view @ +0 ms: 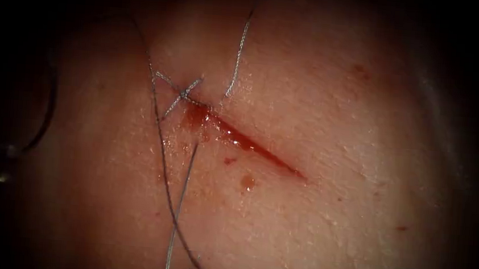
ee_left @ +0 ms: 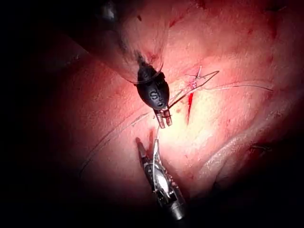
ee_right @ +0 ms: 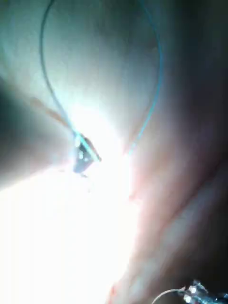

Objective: Wound Closure

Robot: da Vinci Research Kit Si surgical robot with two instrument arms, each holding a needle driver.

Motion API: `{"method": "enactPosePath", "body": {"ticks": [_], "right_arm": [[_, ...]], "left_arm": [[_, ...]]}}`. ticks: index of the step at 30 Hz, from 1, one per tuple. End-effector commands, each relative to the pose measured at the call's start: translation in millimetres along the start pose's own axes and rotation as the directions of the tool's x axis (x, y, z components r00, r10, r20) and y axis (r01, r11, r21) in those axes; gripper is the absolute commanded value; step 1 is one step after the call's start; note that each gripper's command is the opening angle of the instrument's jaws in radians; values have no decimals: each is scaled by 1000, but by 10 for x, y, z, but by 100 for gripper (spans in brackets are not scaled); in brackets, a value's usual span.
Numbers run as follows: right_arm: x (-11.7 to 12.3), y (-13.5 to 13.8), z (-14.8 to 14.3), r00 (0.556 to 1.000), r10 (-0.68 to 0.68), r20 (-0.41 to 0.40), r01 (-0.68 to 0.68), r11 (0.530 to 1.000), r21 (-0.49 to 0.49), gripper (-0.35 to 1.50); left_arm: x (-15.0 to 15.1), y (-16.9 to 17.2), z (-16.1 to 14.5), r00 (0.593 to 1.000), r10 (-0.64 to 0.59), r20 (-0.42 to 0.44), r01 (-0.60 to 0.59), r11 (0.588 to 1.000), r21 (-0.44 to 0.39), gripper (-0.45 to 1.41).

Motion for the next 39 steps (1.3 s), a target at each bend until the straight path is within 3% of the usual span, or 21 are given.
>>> {"method": "enactPosePath", "body": {"ticks": [1,12,21,29,33,37,39], "right_arm": [[-15,8,15,1000,15,0,-15,999,-38,131],[-42,65,100,1000,-5,6,6,983,-183,123],[-78,65,157,999,-32,16,34,980,-194,121],[-79,73,180,1000,-29,7,30,978,-208,116],[-74,73,190,1000,-29,-6,27,980,-196,88],[-69,68,188,998,-38,-50,30,988,-149,-35],[-67,60,178,996,-50,-69,43,993,-106,-35]], "left_arm": [[-8,3,8,1000,0,4,1,1000,-4,-45],[-9,5,9,1000,2,15,-2,1000,-8,-45],[-9,6,9,1000,2,15,-2,1000,-8,-45],[-9,5,10,1000,2,15,-2,1000,-7,-45],[-9,5,10,1000,2,15,-2,1000,-7,-45],[-9,5,10,1000,2,15,-2,1000,-8,-45],[-9,5,10,1000,2,15,-2,1000,-8,-45]]}}
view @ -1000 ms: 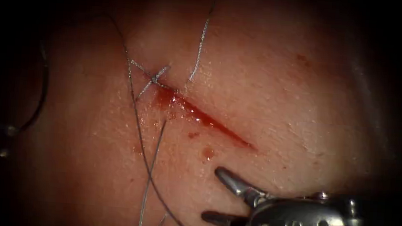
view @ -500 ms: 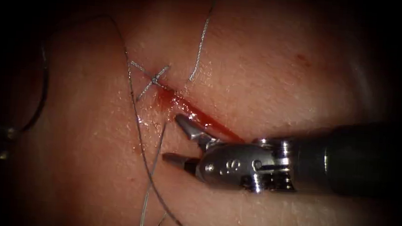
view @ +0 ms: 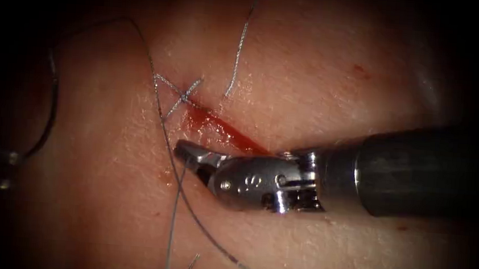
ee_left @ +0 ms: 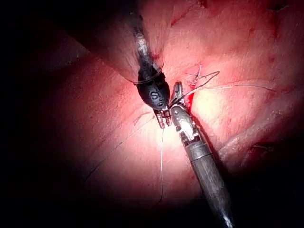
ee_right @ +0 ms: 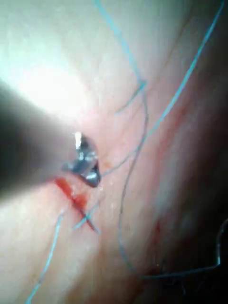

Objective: Wound Closure

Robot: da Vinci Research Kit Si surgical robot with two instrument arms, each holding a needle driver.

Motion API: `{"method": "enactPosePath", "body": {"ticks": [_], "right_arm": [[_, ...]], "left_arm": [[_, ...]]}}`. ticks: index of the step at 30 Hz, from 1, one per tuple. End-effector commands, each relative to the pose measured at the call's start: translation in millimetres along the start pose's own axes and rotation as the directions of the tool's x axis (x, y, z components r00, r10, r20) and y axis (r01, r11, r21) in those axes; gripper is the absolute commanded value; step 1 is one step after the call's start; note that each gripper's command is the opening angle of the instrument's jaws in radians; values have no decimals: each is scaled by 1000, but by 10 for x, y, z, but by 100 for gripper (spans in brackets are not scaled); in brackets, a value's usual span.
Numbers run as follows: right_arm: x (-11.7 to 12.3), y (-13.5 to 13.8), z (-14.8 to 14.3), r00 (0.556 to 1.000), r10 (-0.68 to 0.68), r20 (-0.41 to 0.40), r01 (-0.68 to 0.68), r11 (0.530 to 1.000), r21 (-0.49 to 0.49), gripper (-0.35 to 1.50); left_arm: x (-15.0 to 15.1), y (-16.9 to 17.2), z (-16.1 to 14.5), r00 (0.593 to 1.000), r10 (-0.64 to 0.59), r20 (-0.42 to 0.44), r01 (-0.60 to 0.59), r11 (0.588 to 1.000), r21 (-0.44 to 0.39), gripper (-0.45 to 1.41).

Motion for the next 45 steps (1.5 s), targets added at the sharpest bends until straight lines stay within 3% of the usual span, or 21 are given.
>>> {"method": "enactPosePath", "body": {"ticks": [1,14,20,29,45], "right_arm": [[2,-12,-2,1000,-1,-1,1,1000,16,-35],[42,-55,-25,999,-16,-30,18,998,64,-35],[41,-52,-27,1000,-15,-28,17,998,62,-35],[55,-71,-36,999,-24,-35,27,996,90,-35],[59,-85,-38,999,-36,-36,40,992,124,-35]], "left_arm": [[-6,2,6,1000,-1,-1,1,1000,-2,-45],[-6,2,7,1000,-2,-1,2,1000,-2,-45],[-6,3,7,1000,-2,-1,2,1000,-2,-45],[-5,3,7,1000,-2,-1,2,1000,-2,-45],[-6,3,5,1000,-2,1,2,1000,-5,-45]]}}
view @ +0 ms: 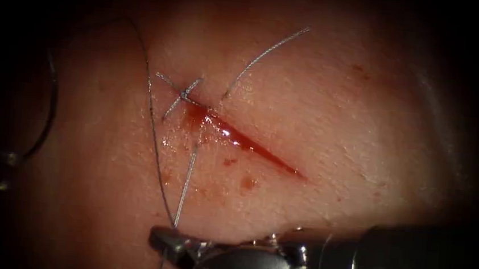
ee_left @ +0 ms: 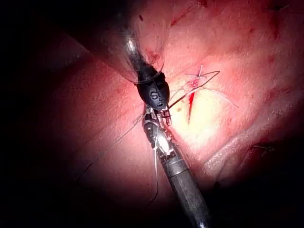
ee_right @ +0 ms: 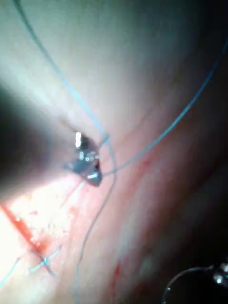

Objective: Wound Closure

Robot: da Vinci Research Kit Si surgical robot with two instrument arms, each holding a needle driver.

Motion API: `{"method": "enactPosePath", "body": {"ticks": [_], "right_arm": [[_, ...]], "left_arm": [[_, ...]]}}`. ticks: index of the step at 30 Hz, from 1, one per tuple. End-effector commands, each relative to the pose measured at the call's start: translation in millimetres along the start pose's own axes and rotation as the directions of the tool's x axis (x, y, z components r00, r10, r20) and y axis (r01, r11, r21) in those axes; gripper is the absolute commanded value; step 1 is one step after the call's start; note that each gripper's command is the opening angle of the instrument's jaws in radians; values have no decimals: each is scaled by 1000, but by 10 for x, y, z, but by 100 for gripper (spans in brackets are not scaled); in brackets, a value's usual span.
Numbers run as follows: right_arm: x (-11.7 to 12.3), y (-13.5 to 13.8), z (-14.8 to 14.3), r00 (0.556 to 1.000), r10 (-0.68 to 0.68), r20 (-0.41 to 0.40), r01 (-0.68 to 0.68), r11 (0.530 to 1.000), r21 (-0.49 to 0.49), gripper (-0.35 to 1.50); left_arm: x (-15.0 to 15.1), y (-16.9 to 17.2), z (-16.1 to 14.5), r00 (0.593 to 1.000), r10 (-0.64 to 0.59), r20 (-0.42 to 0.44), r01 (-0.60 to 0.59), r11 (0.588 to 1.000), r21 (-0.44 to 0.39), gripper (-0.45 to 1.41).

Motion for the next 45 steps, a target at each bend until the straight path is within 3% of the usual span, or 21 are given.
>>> {"method": "enactPosePath", "body": {"ticks": [1,8,9,11,13,15,18,24,29,34,39,43,45], "right_arm": [[0,-9,5,1000,2,0,-2,1000,4,-35],[-1,-7,7,1000,3,4,-3,1000,12,-35],[-1,-6,7,1000,3,13,-3,1000,3,-5],[-3,-3,8,999,22,24,-21,999,-26,96],[-6,1,5,999,36,29,-35,999,-36,128],[-11,4,-7,998,44,40,-41,997,-61,142],[-18,13,-46,996,51,67,-45,995,-86,145],[-36,56,-203,984,105,145,-84,986,-141,147],[-61,98,-326,967,166,194,-112,958,-264,147],[-88,149,-412,946,226,231,-120,911,-395,147],[-91,169,-423,942,236,237,-109,886,-451,147],[-86,172,-412,949,225,222,-104,886,-452,143],[-79,171,-397,952,224,208,-109,885,-453,143]], "left_arm": [[-6,2,6,1000,-1,-1,1,1000,-2,-45],[-6,2,8,1000,-1,-1,1,1000,-1,-45],[-6,3,8,1000,-1,0,1,1000,-1,-45],[-6,3,10,1000,-1,0,1,1000,0,-45],[-5,4,12,1000,-1,2,1,1000,6,-45],[-5,5,19,1000,0,-1,0,1000,3,-45],[-3,8,32,1000,1,-7,-1,1000,-1,-45],[8,7,79,999,4,-34,-5,999,-32,-45],[11,-6,135,998,17,-54,-19,999,-43,-45],[-11,-26,206,998,49,-48,-51,998,-44,-45],[-50,-53,269,999,35,-39,-36,998,-45,-45],[-80,-76,315,999,25,-35,-27,998,-54,-45],[-105,-101,360,999,19,-32,-21,997,-68,-45]]}}
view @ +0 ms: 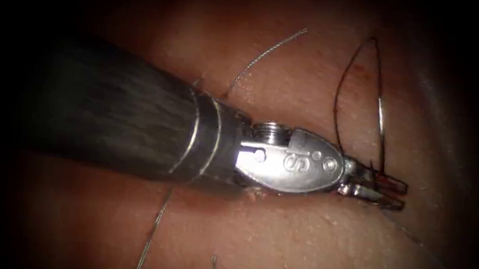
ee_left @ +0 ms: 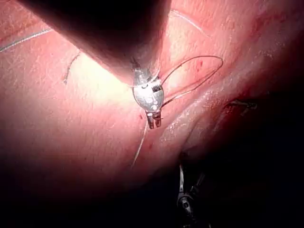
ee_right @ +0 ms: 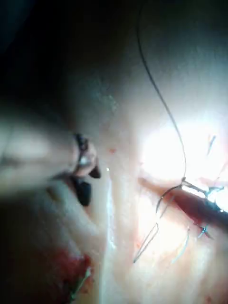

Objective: Wound Closure

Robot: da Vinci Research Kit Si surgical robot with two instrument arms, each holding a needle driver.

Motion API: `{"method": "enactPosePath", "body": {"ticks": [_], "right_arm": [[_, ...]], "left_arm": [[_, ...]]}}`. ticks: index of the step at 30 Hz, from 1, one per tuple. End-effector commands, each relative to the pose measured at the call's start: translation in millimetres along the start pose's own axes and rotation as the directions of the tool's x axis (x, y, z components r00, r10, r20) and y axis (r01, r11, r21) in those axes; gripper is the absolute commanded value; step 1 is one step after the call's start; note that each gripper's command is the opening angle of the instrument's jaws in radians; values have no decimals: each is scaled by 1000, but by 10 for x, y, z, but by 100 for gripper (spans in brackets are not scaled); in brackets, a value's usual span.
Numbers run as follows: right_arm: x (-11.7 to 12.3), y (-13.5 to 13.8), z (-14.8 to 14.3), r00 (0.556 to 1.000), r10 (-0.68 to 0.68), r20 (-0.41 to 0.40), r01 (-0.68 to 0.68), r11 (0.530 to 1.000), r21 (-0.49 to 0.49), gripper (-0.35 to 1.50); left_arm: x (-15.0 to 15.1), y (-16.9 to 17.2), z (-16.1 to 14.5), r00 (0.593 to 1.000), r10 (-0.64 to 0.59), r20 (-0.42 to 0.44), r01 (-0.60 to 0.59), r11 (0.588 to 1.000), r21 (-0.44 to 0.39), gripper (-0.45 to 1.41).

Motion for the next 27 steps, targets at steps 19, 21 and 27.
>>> {"method": "enactPosePath", "body": {"ticks": [19,21,27], "right_arm": [[36,-45,42,999,15,-47,-13,999,30,143],[38,-47,45,999,14,-45,-13,999,35,143],[46,-52,55,998,19,-58,-15,998,54,143]], "left_arm": [[-11,-71,33,971,-238,-14,239,970,34,120],[1,-74,15,968,-249,-26,250,967,39,120],[40,-82,-41,966,-240,-94,245,969,45,117]]}}
